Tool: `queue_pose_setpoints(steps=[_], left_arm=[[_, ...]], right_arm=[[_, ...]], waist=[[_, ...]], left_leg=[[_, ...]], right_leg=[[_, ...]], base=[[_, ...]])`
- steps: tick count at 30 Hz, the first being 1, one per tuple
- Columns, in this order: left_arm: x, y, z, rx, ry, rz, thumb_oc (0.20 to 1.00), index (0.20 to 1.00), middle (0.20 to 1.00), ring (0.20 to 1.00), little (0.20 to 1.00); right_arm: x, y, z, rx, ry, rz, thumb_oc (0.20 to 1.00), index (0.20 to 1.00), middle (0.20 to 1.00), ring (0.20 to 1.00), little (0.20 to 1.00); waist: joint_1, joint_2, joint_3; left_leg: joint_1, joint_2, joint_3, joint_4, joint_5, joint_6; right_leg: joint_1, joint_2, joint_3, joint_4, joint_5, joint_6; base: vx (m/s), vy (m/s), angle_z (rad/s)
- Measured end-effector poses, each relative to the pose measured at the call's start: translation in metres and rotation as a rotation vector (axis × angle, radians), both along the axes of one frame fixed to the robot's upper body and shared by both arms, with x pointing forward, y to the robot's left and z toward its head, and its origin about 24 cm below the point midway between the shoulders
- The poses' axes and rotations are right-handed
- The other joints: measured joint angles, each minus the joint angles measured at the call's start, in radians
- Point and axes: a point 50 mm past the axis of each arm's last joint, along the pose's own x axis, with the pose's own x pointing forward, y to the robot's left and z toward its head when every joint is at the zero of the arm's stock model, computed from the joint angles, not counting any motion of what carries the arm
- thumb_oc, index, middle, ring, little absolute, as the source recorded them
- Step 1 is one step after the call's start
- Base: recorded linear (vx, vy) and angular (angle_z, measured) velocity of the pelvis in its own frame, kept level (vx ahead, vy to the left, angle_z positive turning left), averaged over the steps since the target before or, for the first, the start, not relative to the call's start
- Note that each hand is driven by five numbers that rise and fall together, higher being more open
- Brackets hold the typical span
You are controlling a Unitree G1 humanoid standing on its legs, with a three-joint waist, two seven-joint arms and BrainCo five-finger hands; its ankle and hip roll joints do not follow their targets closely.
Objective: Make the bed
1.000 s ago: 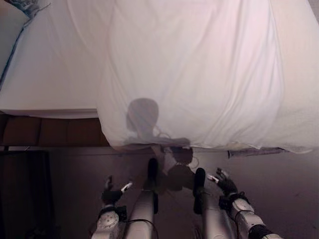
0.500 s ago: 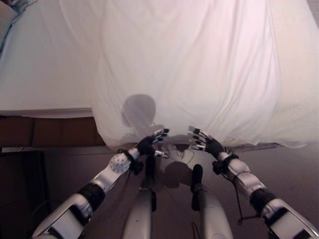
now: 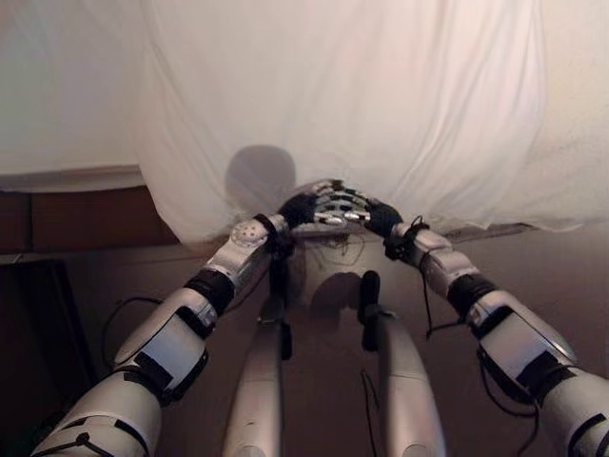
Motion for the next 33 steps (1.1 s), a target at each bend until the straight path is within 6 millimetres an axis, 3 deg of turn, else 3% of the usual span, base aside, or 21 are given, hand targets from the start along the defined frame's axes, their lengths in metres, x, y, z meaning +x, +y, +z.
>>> queue_pose_setpoints(steps=[5, 11, 18, 25, 30, 33], left_arm=[[0.019, 0.016, 0.036, 0.082, -0.143, 0.218, 1.000, 1.000, 1.000, 1.000, 1.000], [0.027, 0.028, 0.054, 0.064, -0.183, 0.345, 1.000, 1.000, 1.000, 1.000, 1.000], [0.028, 0.055, 0.062, 0.054, -0.204, 0.452, 1.000, 1.000, 1.000, 1.000, 1.000], [0.021, 0.105, 0.060, 0.012, -0.192, 0.623, 1.000, 1.000, 1.000, 1.000, 1.000], [0.005, 0.151, 0.043, -0.042, -0.177, 0.784, 1.000, 1.000, 1.000, 1.000, 1.000], [-0.008, 0.177, 0.021, -0.066, -0.125, 0.886, 1.000, 1.000, 1.000, 1.000, 1.000]], right_arm=[[0.022, -0.005, 0.058, 0.045, -0.095, -0.165, 1.000, 1.000, 1.000, 1.000, 1.000], [0.028, -0.013, 0.078, 0.065, -0.102, -0.285, 1.000, 1.000, 1.000, 1.000, 1.000], [0.029, -0.044, 0.082, 0.048, -0.087, -0.444, 1.000, 1.000, 1.000, 1.000, 1.000], [0.016, -0.114, 0.081, 0.021, -0.071, -0.706, 1.000, 1.000, 1.000, 1.000, 1.000], [0.003, -0.144, 0.058, 0.055, -0.037, -0.815, 1.000, 1.000, 1.000, 1.000, 1.000], [-0.011, -0.166, 0.033, 0.073, 0.021, -0.902, 1.000, 1.000, 1.000, 1.000, 1.000]], waist=[[-0.002, -0.013, 0.015], [-0.001, -0.022, 0.020], [0.003, -0.022, 0.020], [0.002, -0.022, 0.020], [0.005, -0.021, 0.020], [0.027, -0.019, 0.022]], left_leg=[[-0.112, 0.016, 0.003, 0.085, -0.009, 0.002], [-0.169, 0.020, 0.003, 0.149, -0.029, 0.001], [-0.170, 0.015, 0.004, 0.143, -0.027, 0.001], [-0.119, 0.016, 0.015, 0.087, -0.004, 0.012], [-0.020, 0.011, 0.016, -0.023, 0.025, 0.010], [0.040, 0.014, 0.022, -0.081, 0.038, 0.012]], right_leg=[[-0.111, 0.007, 0.009, 0.074, -0.004, -0.016], [-0.154, 0.006, 0.013, 0.110, -0.006, -0.016], [-0.154, 0.000, 0.010, 0.108, -0.003, -0.018], [-0.095, -0.012, -0.015, 0.069, 0.000, -0.012], [-0.008, -0.013, -0.028, -0.009, 0.009, -0.004], [0.044, -0.008, -0.033, -0.053, 0.013, -0.003]], base=[[-0.02, -0.002, -0.01], [-0.01, 0.004, -0.02], [0.00, -0.004, 0.01], [0.02, -0.015, 0.08], [0.03, -0.014, 0.04], [0.07, -0.048, -0.03]])
